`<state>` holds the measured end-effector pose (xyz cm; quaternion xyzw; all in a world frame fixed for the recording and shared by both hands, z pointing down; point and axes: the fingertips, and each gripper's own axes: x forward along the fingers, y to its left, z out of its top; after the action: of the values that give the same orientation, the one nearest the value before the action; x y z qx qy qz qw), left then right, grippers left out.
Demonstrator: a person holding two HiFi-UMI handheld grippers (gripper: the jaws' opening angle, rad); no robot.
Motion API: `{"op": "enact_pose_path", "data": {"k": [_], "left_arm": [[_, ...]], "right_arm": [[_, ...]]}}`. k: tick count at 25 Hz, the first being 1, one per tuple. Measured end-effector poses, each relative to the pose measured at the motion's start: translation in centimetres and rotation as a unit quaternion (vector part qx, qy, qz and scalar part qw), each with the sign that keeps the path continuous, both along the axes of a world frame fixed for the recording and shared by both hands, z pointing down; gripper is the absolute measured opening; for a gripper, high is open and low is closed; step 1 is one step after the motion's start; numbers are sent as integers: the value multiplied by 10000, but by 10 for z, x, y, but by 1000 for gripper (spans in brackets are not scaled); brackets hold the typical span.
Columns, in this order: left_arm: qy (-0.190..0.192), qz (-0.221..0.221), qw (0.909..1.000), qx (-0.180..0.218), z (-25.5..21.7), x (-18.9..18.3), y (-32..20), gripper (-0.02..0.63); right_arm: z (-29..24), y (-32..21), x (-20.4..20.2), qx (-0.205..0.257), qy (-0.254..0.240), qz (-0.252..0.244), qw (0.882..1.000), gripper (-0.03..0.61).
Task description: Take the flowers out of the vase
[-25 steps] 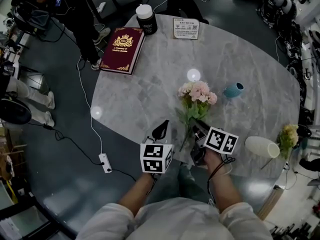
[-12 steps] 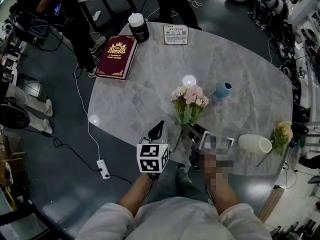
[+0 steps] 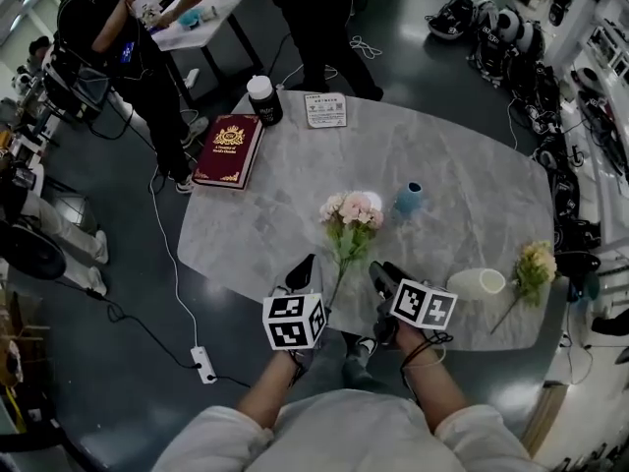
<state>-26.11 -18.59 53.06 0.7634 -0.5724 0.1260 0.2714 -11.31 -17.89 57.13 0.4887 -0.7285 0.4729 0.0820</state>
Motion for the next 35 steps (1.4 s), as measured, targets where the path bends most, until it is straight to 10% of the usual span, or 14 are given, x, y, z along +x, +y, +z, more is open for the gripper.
{"op": "enact_pose_path", "data": {"k": [9, 35], "left_arm": [[-133, 15, 9989, 449, -42, 7, -1, 8], [-80, 631, 9929, 1002, -90, 88, 40, 9]], "right_arm": [[-62, 3, 21, 1210, 847, -145, 9889, 27], [-115, 58, 91, 2045, 1419, 435, 9676, 6]]}}
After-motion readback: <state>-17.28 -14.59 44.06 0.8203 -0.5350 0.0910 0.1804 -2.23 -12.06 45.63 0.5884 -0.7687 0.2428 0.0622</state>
